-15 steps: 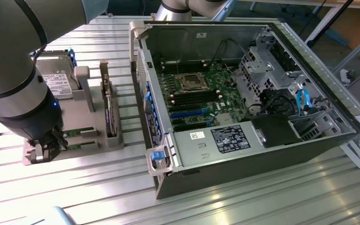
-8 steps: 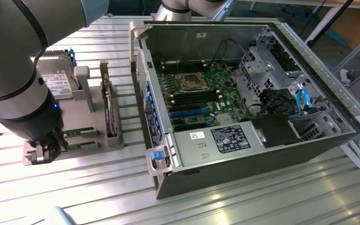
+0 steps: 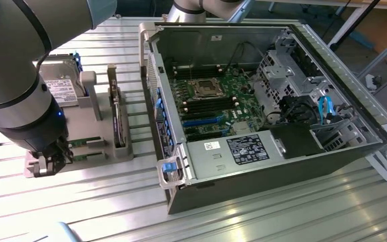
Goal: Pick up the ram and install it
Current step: 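Pick up the ram and move it above insertion slot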
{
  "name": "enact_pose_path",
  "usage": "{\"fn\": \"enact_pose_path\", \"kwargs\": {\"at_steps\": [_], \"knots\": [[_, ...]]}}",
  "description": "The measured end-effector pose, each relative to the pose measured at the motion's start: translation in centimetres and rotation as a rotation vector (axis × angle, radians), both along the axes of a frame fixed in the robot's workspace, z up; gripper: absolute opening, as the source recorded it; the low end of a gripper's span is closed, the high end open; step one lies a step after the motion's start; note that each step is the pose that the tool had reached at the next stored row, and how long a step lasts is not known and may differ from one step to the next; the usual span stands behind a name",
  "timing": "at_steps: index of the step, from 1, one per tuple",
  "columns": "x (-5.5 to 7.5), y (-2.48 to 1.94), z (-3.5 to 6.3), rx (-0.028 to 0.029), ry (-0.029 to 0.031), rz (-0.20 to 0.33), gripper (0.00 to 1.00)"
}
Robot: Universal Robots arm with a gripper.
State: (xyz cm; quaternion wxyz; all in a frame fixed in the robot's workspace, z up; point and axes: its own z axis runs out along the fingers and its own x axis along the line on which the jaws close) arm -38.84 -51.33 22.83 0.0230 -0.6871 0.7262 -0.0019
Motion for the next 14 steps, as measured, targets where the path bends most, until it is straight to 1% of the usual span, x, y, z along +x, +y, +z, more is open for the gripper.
{"fn": "enact_pose_path", "kwargs": {"at_steps": [1,2,3,4,5,6,9,11,12,14], "knots": [[0.0,0.0,0.0,0.0,0.0,0.0,0.17],[0.0,0.0,0.0,0.0,0.0,0.0,0.23],[0.0,0.0,0.0,0.0,0.0,0.0,0.23],[0.0,0.0,0.0,0.0,0.0,0.0,0.29],[0.0,0.0,0.0,0.0,0.0,0.0,0.29],[0.0,0.0,0.0,0.0,0.0,0.0,0.35],[0.0,0.0,-0.04,0.0001,-0.0001,0.0,0.35],[-0.14,0.01,-0.38,0.003,-0.0001,0.0,0.35],[-0.18,0.06,-0.5,0.0035,-0.0003,0.0,0.35],[-0.18,0.42,-0.63,0.0036,0.0001,0.002,0.35]]}}
